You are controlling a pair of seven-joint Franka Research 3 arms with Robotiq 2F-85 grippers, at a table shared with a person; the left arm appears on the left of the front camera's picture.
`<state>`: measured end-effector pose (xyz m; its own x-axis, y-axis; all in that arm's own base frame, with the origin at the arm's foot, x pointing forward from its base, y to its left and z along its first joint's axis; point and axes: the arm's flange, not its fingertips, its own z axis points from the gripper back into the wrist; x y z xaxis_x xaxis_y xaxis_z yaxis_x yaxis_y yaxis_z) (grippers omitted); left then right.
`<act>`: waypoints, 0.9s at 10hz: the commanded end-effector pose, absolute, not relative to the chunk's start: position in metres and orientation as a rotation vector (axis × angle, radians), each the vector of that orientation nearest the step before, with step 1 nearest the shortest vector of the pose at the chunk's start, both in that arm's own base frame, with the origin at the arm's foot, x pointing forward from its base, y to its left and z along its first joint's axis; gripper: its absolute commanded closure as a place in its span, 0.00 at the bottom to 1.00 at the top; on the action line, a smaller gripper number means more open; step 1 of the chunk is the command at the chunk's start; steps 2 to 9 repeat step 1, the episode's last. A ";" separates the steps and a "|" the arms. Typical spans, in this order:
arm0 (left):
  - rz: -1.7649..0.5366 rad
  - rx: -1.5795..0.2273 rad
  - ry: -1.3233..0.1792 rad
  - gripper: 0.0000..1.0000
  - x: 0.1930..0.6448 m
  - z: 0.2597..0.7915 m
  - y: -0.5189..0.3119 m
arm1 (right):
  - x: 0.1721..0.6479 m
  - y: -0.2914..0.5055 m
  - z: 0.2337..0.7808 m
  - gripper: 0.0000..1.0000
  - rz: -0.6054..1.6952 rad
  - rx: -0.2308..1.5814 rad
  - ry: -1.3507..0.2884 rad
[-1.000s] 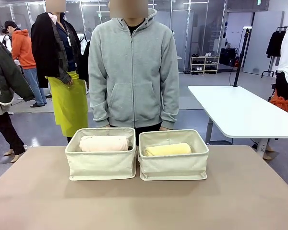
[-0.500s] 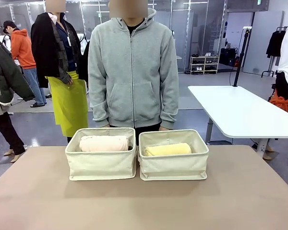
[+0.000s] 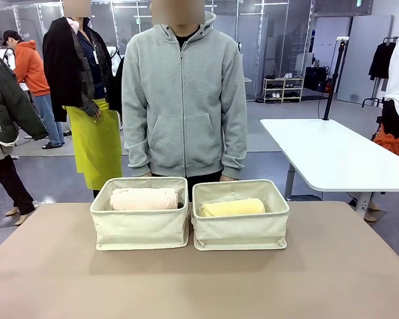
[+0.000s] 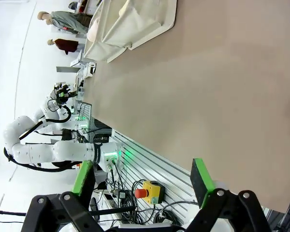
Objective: Divide the towels into two baskets.
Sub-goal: Pick up one hotel-folded towel from the bottom of the table and place it in the Fabric basket indicated by the person.
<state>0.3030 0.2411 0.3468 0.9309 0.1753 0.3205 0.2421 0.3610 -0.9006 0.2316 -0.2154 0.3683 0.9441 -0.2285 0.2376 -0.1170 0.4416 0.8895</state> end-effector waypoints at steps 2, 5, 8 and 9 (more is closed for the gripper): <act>-0.040 -1.206 -0.392 0.00 0.301 0.349 0.243 | 0.232 -0.215 0.369 0.00 -0.066 1.121 -0.357; -0.040 -1.206 -0.392 0.00 0.301 0.349 0.243 | 0.232 -0.215 0.369 0.00 -0.066 1.121 -0.357; -0.040 -1.206 -0.392 0.00 0.301 0.349 0.243 | 0.232 -0.215 0.369 0.00 -0.066 1.121 -0.357; -0.040 -1.206 -0.392 0.00 0.301 0.349 0.243 | 0.232 -0.215 0.369 0.00 -0.066 1.121 -0.357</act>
